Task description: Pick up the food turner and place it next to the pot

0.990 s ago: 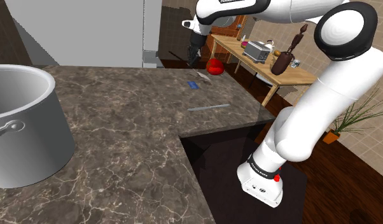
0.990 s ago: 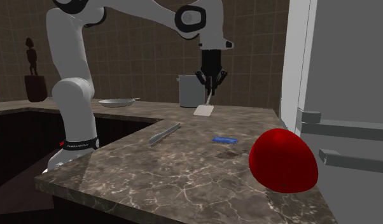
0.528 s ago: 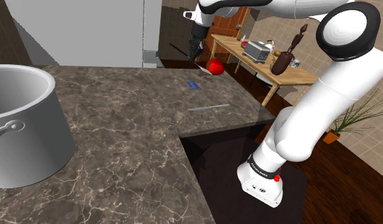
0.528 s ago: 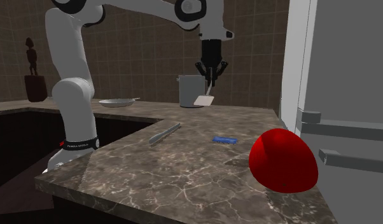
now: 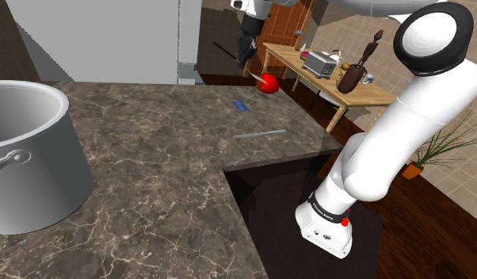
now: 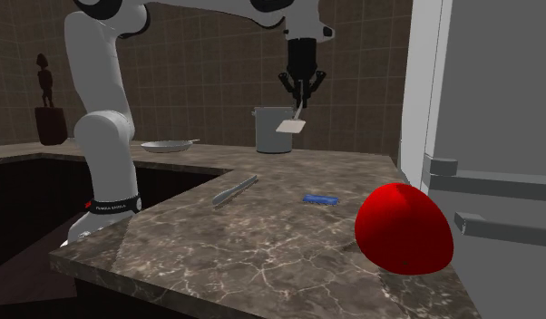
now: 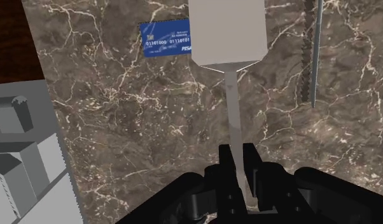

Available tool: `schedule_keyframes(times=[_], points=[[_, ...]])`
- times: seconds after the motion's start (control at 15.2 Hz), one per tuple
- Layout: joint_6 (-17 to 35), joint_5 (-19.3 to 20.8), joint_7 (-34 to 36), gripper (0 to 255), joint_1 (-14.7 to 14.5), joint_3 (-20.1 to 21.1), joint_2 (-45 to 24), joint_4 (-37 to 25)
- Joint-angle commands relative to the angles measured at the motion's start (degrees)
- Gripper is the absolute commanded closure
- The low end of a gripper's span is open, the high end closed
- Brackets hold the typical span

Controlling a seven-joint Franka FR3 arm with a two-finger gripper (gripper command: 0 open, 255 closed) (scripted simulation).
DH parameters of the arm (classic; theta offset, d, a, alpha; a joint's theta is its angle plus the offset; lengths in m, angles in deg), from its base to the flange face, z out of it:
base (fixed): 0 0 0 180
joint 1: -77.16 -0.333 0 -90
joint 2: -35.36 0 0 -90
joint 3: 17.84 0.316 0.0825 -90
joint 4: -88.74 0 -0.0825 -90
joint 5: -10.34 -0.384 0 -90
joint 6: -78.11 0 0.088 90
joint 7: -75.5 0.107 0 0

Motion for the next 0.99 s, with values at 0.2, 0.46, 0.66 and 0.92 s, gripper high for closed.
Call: schedule_keyframes(times=[0.2, 0.46, 0.66, 0.92], points=[[-4.1, -0.1, 0.2, 255, 0.0, 0.0, -0.4, -4.4], [-7.3, -0.3, 0.2, 255, 0.0, -0.1, -1.0, -8.2], [-9.8, -0.5, 0.2, 255, 0.1, -0.1, -1.7, -11.3], [-13.1, -0.9, 0.1, 255, 0.2, -0.3, -2.8, -15.7]])
